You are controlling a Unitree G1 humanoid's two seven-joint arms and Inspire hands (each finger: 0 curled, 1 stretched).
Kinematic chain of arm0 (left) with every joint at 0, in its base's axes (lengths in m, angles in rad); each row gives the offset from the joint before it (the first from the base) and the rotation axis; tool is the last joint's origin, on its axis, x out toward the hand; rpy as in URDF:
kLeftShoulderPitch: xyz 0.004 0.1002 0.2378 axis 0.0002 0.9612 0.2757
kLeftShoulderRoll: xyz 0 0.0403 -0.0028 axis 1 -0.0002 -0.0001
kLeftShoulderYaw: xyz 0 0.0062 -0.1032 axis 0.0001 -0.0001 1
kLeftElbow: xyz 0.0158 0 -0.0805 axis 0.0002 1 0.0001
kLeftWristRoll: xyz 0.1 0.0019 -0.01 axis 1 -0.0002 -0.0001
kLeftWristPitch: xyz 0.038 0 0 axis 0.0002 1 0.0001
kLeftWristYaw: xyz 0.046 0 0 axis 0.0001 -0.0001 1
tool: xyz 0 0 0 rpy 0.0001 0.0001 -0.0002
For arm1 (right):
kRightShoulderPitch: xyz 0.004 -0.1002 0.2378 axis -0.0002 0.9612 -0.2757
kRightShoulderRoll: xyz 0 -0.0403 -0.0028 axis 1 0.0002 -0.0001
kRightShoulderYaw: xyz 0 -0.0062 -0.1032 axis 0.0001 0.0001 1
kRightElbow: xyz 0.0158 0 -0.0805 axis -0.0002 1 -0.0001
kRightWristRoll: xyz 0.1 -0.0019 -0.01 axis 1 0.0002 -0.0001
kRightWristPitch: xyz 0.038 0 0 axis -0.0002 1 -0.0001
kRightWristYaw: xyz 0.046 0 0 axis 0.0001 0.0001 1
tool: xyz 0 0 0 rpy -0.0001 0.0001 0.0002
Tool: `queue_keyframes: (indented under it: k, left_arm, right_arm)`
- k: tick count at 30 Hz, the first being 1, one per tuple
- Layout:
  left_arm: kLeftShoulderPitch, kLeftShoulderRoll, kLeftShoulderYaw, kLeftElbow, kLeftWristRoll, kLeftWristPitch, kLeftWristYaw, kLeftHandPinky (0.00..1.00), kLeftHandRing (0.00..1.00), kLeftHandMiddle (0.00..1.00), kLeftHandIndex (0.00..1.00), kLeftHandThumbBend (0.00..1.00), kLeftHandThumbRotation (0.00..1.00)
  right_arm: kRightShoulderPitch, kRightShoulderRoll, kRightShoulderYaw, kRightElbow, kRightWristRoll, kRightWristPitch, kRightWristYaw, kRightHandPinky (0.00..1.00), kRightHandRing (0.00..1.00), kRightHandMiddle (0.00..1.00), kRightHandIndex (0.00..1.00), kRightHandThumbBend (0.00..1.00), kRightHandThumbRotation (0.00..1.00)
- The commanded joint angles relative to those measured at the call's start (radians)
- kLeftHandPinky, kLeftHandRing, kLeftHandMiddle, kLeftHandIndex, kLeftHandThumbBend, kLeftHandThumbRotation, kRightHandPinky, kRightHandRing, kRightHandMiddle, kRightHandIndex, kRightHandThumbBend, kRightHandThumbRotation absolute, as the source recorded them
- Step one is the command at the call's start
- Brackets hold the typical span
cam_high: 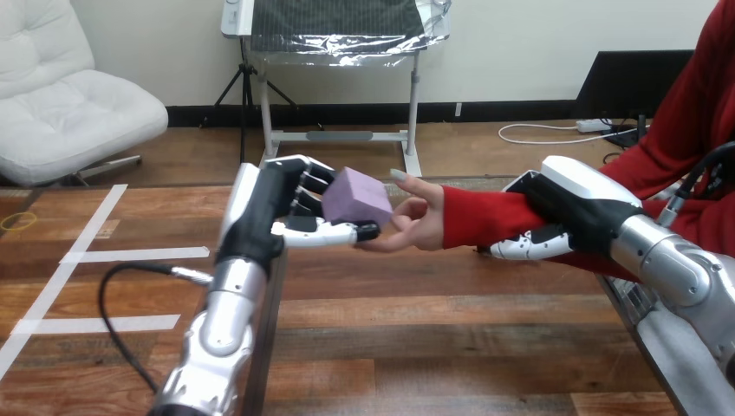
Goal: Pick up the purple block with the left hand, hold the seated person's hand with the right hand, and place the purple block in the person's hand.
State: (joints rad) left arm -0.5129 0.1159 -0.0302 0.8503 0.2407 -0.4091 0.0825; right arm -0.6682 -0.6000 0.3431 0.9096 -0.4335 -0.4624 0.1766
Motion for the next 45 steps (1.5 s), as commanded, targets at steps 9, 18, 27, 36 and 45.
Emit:
queue_keyframes:
  k: [9, 18, 27, 36, 45]
  left_arm:
    - [-0.183, -0.060, -0.002, 0.109, -0.028, -0.034, 0.015, 0.39, 0.41, 0.43, 0.42, 0.80, 0.00]
    - [-0.219, -0.088, -0.008, 0.166, -0.035, -0.045, 0.003, 0.36, 0.39, 0.43, 0.43, 0.81, 0.00]
    - [-0.241, -0.109, -0.029, 0.199, -0.028, -0.045, -0.008, 0.36, 0.40, 0.43, 0.42, 0.82, 0.00]
    - [-0.240, -0.129, -0.045, 0.204, -0.020, -0.040, -0.022, 0.37, 0.40, 0.43, 0.43, 0.83, 0.00]
    - [-0.226, -0.142, -0.063, 0.192, -0.007, -0.032, -0.021, 0.38, 0.41, 0.43, 0.43, 0.83, 0.00]
  right_arm:
    - [-0.021, 0.051, -0.036, -0.107, 0.031, -0.006, -0.003, 0.29, 0.33, 0.38, 0.40, 0.57, 0.42]
    - [-0.013, 0.057, -0.037, -0.129, 0.034, 0.016, 0.012, 0.28, 0.33, 0.38, 0.39, 0.57, 0.42]
    - [-0.006, 0.062, -0.039, -0.138, 0.035, 0.023, 0.016, 0.29, 0.33, 0.38, 0.40, 0.57, 0.42]
    - [0.000, 0.069, -0.044, -0.144, 0.030, 0.028, 0.021, 0.30, 0.34, 0.39, 0.41, 0.58, 0.43]
    - [0.006, 0.070, -0.045, -0.145, 0.029, 0.032, 0.024, 0.30, 0.34, 0.39, 0.41, 0.58, 0.44]
